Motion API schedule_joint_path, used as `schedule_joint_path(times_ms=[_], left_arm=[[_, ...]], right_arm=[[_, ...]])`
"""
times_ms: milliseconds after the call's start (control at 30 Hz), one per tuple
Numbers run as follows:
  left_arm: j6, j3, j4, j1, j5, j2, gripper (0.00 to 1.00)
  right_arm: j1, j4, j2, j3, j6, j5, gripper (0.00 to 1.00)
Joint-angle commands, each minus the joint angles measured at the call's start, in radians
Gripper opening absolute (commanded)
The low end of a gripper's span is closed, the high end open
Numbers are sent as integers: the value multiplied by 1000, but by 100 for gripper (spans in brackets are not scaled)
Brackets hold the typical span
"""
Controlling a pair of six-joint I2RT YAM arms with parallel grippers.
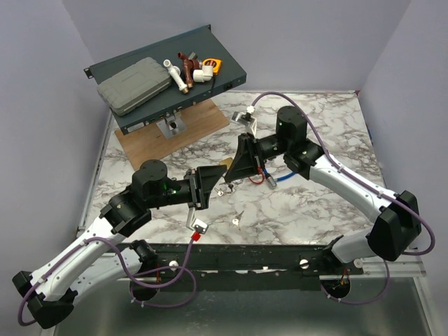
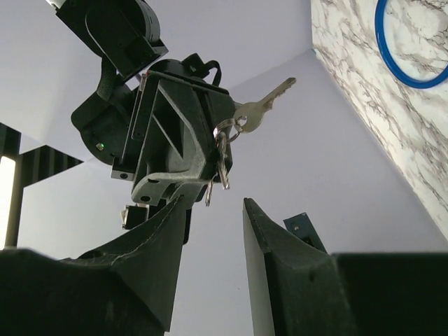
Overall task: Unlock with the key
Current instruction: Pick up the key from the center of the board.
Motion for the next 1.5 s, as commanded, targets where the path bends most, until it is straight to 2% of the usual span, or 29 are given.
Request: schedule_joint_path(times_ms=[0,133,200,333,400,600,633,700,800,833,1100,1233,1467], left_arm=[[-4,22,-4,0,57,-9,38],[-9,22,-3,-3,56,-11,34],[-10,21,-1,-6,54,-11,27],[-16,22,-2,-9,31,-13,5],[-26,24,-6,-9,28,-15,2],[-27,6,-8,-21,28,-38,0],[-26,5,-16,-22,28,-40,0],[-23,8,-33,-22,21,-47,0],[-19,7,-46,-22,-8,-53,0],[-15,3,-47,-23,-18,-56,0],[29,-48,-20,-22,-43,-98,0],[67,-76,-7,-22,-36,-114,0],[93,-103,55,-22,-51,-105,0]], right_arm=[[10,107,27,34,65,-36,1],[19,134,37,31,85,-39,1],[23,145,44,31,90,-38,1],[25,147,50,21,89,-41,1],[25,148,52,17,88,-39,1],[25,171,69,34,100,-23,1],[24,170,73,39,101,-17,3],[25,169,77,45,101,-16,27],[21,166,64,45,93,-16,45],[18,162,58,43,87,-14,47],[-90,90,-16,62,42,36,50],[-101,26,-25,91,2,82,49],[-85,196,-39,-5,138,63,45]])
